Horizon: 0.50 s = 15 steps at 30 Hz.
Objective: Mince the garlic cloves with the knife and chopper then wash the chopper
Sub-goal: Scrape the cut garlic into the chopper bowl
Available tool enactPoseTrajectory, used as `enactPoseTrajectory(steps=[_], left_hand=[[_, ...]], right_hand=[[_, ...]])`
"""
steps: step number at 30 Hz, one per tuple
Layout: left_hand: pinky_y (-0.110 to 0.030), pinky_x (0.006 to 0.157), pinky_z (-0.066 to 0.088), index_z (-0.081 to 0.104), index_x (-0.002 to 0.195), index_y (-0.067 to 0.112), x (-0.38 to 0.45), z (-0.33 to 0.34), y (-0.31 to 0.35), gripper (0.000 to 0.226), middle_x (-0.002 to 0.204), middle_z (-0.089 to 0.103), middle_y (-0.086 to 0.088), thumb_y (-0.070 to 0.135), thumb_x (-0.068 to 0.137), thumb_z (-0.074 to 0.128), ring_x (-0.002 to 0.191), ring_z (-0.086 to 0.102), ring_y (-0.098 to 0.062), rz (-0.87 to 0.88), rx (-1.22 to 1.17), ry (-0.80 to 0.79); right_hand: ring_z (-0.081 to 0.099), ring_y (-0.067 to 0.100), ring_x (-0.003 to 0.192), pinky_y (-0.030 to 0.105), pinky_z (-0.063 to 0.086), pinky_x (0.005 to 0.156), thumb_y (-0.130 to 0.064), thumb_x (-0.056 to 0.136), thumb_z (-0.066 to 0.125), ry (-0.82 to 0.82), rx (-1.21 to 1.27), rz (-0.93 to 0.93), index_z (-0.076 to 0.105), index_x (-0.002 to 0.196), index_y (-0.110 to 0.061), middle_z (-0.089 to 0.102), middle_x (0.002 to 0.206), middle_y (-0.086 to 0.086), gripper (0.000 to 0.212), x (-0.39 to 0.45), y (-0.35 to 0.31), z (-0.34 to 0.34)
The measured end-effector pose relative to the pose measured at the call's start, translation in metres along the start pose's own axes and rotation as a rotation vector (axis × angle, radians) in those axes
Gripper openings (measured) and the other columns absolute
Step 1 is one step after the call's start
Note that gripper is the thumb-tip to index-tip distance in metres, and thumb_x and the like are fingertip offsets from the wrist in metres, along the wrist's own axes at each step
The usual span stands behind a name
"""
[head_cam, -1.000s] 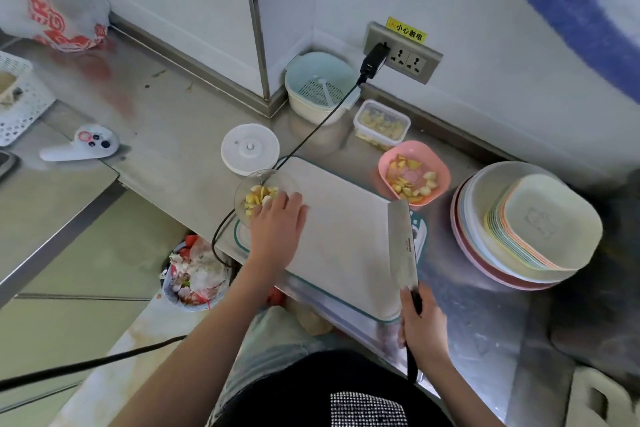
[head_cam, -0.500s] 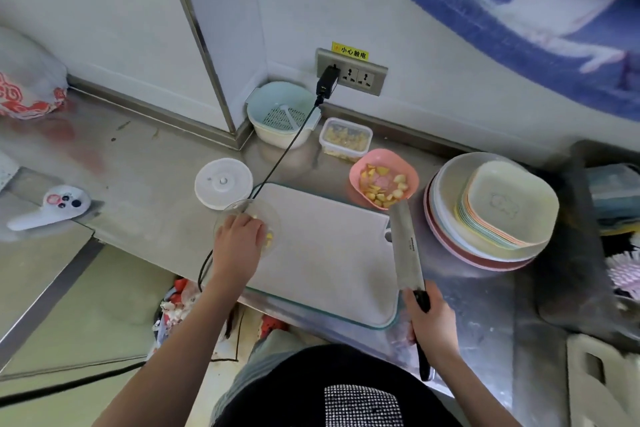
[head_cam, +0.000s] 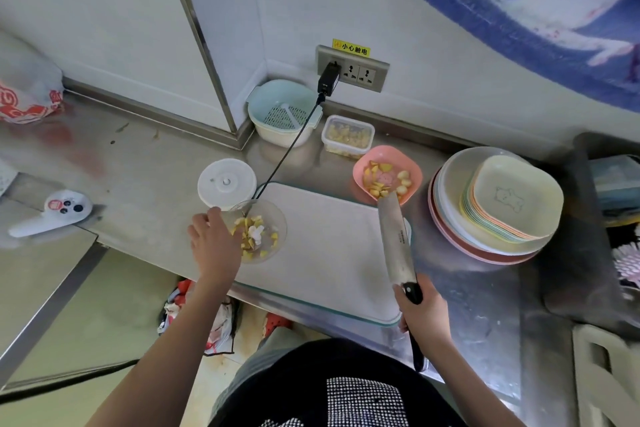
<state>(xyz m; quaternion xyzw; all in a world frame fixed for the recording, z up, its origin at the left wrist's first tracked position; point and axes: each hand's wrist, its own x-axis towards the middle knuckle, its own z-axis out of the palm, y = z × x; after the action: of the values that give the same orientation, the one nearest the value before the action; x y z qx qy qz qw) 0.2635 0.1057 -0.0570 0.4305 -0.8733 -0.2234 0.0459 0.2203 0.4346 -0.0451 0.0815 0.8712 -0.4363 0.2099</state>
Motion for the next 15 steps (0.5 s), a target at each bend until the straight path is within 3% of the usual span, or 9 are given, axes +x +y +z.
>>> enactPoseTrajectory(steps=[2, 5, 9, 11, 13, 15], left_hand=[[-0.046, 0.089, 0.040, 0.047, 0.128, 0.002, 0.006, -0.001, -0.004, 0.042, 0.122, 0.050, -0.021, 0.018, 0.092, 0.060, 0.113, 0.046, -0.039, -0.014, -0.056, -0.042], [-0.035, 0.073, 0.037, 0.057, 0.112, 0.001, 0.013, -0.003, -0.007, 0.021, 0.102, 0.058, -0.017, 0.009, 0.096, 0.046, 0.094, 0.054, -0.034, 0.017, -0.076, -0.044], [-0.036, 0.064, 0.032, 0.056, 0.101, 0.000, 0.014, -0.004, 0.000, 0.018, 0.096, 0.054, -0.018, 0.001, 0.095, 0.040, 0.079, 0.053, -0.037, 0.131, 0.004, -0.006], [-0.036, 0.064, 0.032, 0.058, 0.104, 0.000, 0.012, -0.004, 0.009, 0.019, 0.098, 0.055, -0.019, -0.001, 0.094, 0.041, 0.080, 0.055, -0.040, 0.208, 0.008, 0.000], [-0.036, 0.065, 0.034, 0.058, 0.107, 0.000, 0.009, -0.001, 0.020, 0.021, 0.100, 0.056, -0.019, 0.002, 0.096, 0.041, 0.083, 0.056, -0.041, 0.268, -0.021, -0.005], [-0.036, 0.065, 0.037, 0.060, 0.108, 0.000, 0.006, 0.004, 0.035, 0.021, 0.102, 0.057, -0.018, 0.005, 0.098, 0.042, 0.084, 0.058, -0.040, 0.326, -0.083, -0.020]], right_hand=[[0.057, 0.019, 0.041, 0.028, 0.048, 0.039, -0.013, 0.089, 0.058, 0.000, 0.009, 0.007, 0.055, 0.091, -0.018, 0.062, 0.070, 0.014, 0.007, 0.001, -0.003, 0.005], [0.062, 0.023, 0.059, 0.033, 0.056, 0.046, -0.011, 0.085, 0.060, 0.033, -0.021, 0.004, 0.057, 0.081, -0.019, 0.062, 0.072, 0.009, 0.010, 0.003, -0.005, 0.011], [0.058, 0.031, 0.062, 0.048, 0.057, 0.057, -0.015, 0.079, 0.062, 0.094, -0.083, 0.015, 0.058, 0.079, -0.004, 0.059, 0.070, 0.016, 0.012, 0.008, 0.001, 0.018], [0.056, 0.030, 0.059, 0.041, 0.057, 0.056, -0.017, 0.078, 0.063, 0.121, -0.069, 0.010, 0.057, 0.076, -0.007, 0.059, 0.066, 0.014, 0.012, 0.008, 0.003, 0.019], [0.061, 0.020, 0.063, 0.030, 0.049, 0.055, -0.016, 0.079, 0.066, 0.155, -0.061, 0.011, 0.058, 0.082, -0.021, 0.065, 0.067, 0.002, 0.010, 0.004, 0.003, 0.017], [0.061, 0.009, 0.065, 0.023, 0.045, 0.055, -0.017, 0.079, 0.070, 0.196, -0.063, -0.004, 0.056, 0.094, -0.032, 0.067, 0.068, -0.008, 0.026, -0.002, 0.005, 0.011]])
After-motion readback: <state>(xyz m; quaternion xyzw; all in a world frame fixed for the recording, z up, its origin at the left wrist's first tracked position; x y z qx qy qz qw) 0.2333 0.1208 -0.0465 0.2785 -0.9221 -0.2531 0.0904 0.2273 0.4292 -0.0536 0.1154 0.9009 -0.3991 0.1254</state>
